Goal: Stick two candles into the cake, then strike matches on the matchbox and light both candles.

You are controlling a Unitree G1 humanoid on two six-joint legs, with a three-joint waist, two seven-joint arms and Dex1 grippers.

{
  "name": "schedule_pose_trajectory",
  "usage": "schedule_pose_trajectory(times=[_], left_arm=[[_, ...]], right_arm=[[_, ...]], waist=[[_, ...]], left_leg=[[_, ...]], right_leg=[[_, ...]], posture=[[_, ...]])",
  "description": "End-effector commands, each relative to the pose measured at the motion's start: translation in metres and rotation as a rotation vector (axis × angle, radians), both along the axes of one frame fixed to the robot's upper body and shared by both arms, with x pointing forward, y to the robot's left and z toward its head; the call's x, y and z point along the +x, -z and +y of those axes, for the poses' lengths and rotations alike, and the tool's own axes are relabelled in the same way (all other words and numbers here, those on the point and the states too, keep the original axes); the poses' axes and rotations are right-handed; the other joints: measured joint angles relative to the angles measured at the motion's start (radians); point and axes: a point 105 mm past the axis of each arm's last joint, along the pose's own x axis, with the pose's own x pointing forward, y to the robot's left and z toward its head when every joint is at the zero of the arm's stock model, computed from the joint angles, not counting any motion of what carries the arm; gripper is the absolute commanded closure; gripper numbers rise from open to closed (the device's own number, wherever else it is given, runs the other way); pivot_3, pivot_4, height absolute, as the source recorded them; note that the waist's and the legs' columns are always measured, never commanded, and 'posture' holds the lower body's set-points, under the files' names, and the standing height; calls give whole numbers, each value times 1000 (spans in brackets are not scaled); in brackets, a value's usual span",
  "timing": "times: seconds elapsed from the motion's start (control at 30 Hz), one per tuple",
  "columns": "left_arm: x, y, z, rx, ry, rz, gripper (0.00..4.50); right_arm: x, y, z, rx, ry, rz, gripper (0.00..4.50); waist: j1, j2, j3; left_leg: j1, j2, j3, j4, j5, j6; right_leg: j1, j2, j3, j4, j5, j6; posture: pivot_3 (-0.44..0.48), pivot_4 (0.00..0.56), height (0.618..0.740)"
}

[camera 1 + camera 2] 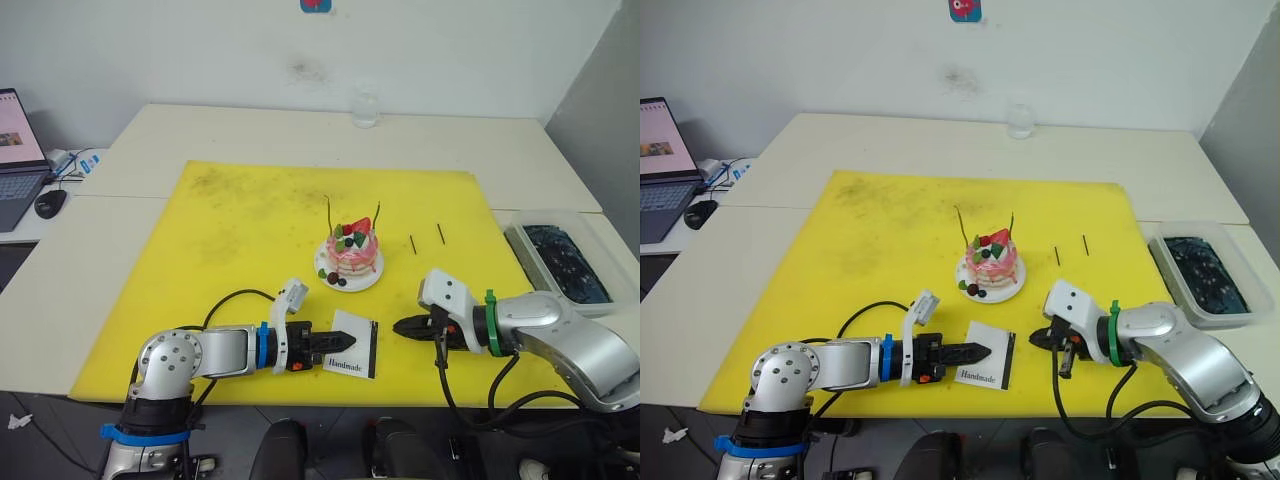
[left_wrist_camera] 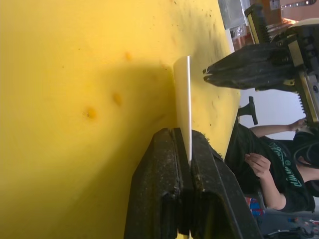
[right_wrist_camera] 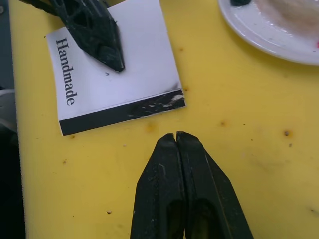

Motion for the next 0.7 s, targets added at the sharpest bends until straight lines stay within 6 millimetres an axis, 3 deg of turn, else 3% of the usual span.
schedule_pose_trajectory(times=[0.03,0.1,0.7], left_arm=[[-4,6,3,21,-5,16,3035],[-5,5,3,18,3,13,2460],[-8,8,1,23,27,39,2460]], right_arm=[[-2,2,5,-12,-39,-24,4500],[-4,7,6,-32,-65,-23,4500],[-10,7,30,21,-142,-1,4500]], waist=[[0,0,0],[0,0,0],[0,0,0]], left_leg=[[0,0,0,0,0,0],[0,0,0,0,0,0],[1,0,-1,0,0,0]], right_leg=[[0,0,0,0,0,0],[0,0,0,0,0,0],[0,1,-1,0,0,0]], posture=[[0,150,740],[0,150,740],[0,150,740]])
